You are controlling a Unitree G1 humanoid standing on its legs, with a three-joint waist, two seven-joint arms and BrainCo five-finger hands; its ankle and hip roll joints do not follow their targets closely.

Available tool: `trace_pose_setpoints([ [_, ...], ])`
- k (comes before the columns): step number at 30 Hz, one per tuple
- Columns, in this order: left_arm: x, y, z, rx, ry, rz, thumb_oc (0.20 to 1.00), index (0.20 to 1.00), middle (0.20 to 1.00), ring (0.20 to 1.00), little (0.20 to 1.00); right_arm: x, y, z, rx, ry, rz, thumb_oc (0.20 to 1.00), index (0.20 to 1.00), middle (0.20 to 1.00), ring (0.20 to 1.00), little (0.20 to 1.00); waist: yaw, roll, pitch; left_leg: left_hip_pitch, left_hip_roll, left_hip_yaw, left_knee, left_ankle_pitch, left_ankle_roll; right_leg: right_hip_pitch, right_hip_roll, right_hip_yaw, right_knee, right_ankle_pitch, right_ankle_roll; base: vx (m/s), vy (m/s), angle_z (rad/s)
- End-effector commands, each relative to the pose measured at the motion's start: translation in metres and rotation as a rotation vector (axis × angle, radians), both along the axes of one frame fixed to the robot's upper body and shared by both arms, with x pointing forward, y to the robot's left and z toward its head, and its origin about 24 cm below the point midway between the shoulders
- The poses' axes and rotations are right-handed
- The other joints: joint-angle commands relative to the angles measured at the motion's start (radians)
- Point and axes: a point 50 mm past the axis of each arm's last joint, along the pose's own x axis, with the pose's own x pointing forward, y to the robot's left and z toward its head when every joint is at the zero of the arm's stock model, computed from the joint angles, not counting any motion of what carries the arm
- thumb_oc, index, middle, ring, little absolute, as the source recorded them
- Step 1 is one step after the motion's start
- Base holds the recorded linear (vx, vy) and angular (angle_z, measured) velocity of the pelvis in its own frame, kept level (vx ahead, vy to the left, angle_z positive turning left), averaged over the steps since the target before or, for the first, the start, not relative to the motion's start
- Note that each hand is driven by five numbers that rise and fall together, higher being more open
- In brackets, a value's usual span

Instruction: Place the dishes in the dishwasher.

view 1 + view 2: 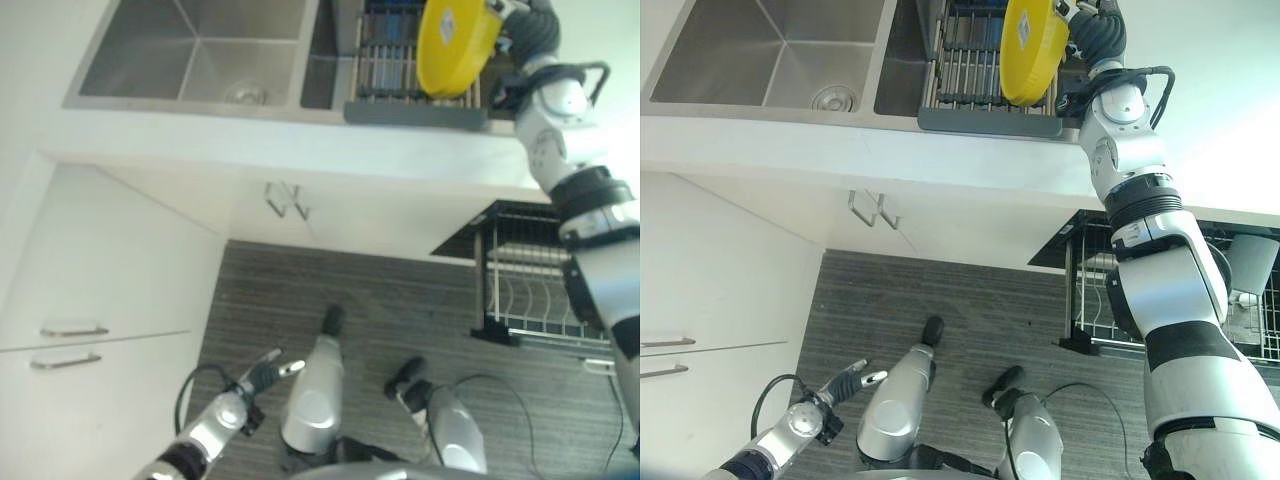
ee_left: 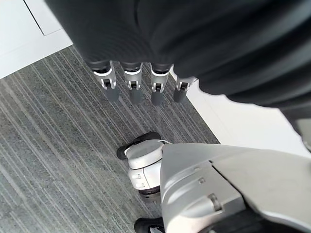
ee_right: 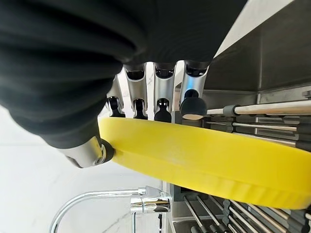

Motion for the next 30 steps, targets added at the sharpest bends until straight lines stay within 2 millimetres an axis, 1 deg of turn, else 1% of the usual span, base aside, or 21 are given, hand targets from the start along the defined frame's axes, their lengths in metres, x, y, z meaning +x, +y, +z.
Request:
trace_pose_setpoints([
  [1,-0.03,-0.001,-0.014,0.022,0.105,-0.054,1.0,1.0,1.0,1.0,1.0,-0.012,-0.004,0.034,0.058,-0.15,0.055,0.2,0.2,0.2,0.2,0.2,0.026,-0.011,-0.016,-0.03,0.033,-0.008,0.078,-0.059,0.004,0.061,0.0,0.089,-0.058,0.006,0.023,0.0,0.0,0.0],
  [3,-0.03,-0.002,-0.015,0.017,0.111,-0.049,1.0,1.0,1.0,1.0,1.0,-0.013,-0.002,0.034,0.101,-0.163,0.078,0.2,0.2,0.2,0.2,0.2,0.024,-0.009,-0.017,-0.023,0.033,-0.006,0.075,-0.059,0.004,0.066,0.0,0.089,-0.06,0.006,0.023,0.0,0.0,0.0],
  [5,-0.033,-0.004,-0.017,-0.009,0.132,-0.026,1.0,1.0,1.0,1.0,1.0,-0.014,-0.001,0.031,0.217,-0.191,0.135,0.2,0.2,0.2,0.2,0.2,0.017,-0.007,-0.029,-0.008,0.036,-0.001,0.065,-0.06,0.002,0.077,0.002,0.091,-0.071,0.004,0.025,0.0,0.0,0.0],
  [7,-0.035,-0.006,-0.019,-0.024,0.145,-0.014,1.0,1.0,1.0,1.0,1.0,-0.015,0.0,0.027,0.297,-0.201,0.167,0.2,0.2,0.2,0.2,0.2,0.013,-0.006,-0.037,0.003,0.037,0.001,0.057,-0.06,0.0,0.086,0.004,0.093,-0.079,0.005,0.027,0.01,-0.014,-0.04],
  [10,-0.04,-0.011,-0.024,-0.049,0.173,0.015,1.0,1.0,1.0,1.0,1.0,-0.015,-0.003,0.015,0.488,-0.216,0.22,0.2,0.2,0.2,0.2,0.2,0.001,-0.002,-0.06,0.033,0.041,0.011,0.033,-0.061,-0.006,0.112,0.01,0.097,-0.109,0.006,0.031,0.02,-0.037,-0.06],
  [12,-0.043,-0.013,-0.027,-0.057,0.189,0.032,1.0,1.0,1.0,1.0,1.0,-0.015,-0.006,0.009,0.57,-0.209,0.243,0.2,0.2,0.2,0.2,0.2,-0.006,0.0,-0.073,0.051,0.044,0.017,0.015,-0.059,-0.009,0.126,0.015,0.1,-0.129,0.009,0.034,0.01,-0.042,-0.05],
  [16,-0.054,-0.016,-0.034,-0.081,0.23,0.079,1.0,1.0,1.0,1.0,1.0,-0.015,-0.01,-0.003,0.638,-0.209,0.247,0.2,0.2,0.2,0.2,0.2,-0.019,0.001,-0.103,0.085,0.049,0.03,-0.019,-0.055,-0.017,0.153,0.023,0.105,-0.171,0.016,0.039,-0.02,-0.047,-0.1],
  [17,-0.057,-0.017,-0.036,-0.085,0.239,0.094,1.0,1.0,1.0,1.0,1.0,-0.015,-0.013,-0.006,0.649,-0.211,0.242,0.2,0.2,0.2,0.2,0.2,-0.023,0.003,-0.111,0.087,0.05,0.043,-0.03,-0.034,-0.014,0.156,0.022,0.091,-0.189,0.04,0.035,-0.09,-0.05,-0.16],
  [18,-0.059,-0.018,-0.038,-0.09,0.246,0.105,1.0,1.0,1.0,1.0,1.0,-0.016,-0.013,-0.008,0.663,-0.212,0.24,0.2,0.2,0.2,0.2,0.2,-0.027,0.001,-0.122,0.096,0.054,0.047,-0.04,-0.032,-0.016,0.163,0.024,0.091,-0.202,0.043,0.036,-0.09,-0.054,-0.13],
  [22,-0.064,-0.02,-0.041,-0.106,0.256,0.129,1.0,1.0,1.0,1.0,1.0,-0.016,-0.014,-0.013,0.698,-0.219,0.237,0.2,0.2,0.2,0.2,0.2,-0.038,-0.002,-0.148,0.117,0.059,0.06,-0.059,-0.032,-0.023,0.182,0.029,0.092,-0.227,0.047,0.038,-0.02,-0.074,-0.11],
  [24,-0.071,-0.02,-0.044,-0.114,0.274,0.157,1.0,1.0,1.0,1.0,1.0,-0.019,-0.018,-0.017,0.731,-0.232,0.237,0.2,0.2,0.2,0.2,0.2,-0.048,-0.007,-0.18,0.141,0.063,0.072,-0.079,-0.034,-0.027,0.2,0.035,0.092,-0.252,0.049,0.04,-0.04,-0.109,-0.05],
  [30,-0.088,-0.022,-0.052,-0.126,0.344,0.235,1.0,1.0,1.0,1.0,1.0,-0.025,-0.024,-0.022,0.852,-0.285,0.241,0.2,0.2,0.2,0.2,0.2,-0.067,-0.023,-0.246,0.192,0.073,0.105,-0.118,-0.041,-0.035,0.242,0.05,0.085,-0.301,0.055,0.046,-0.03,-0.124,-0.12],
])
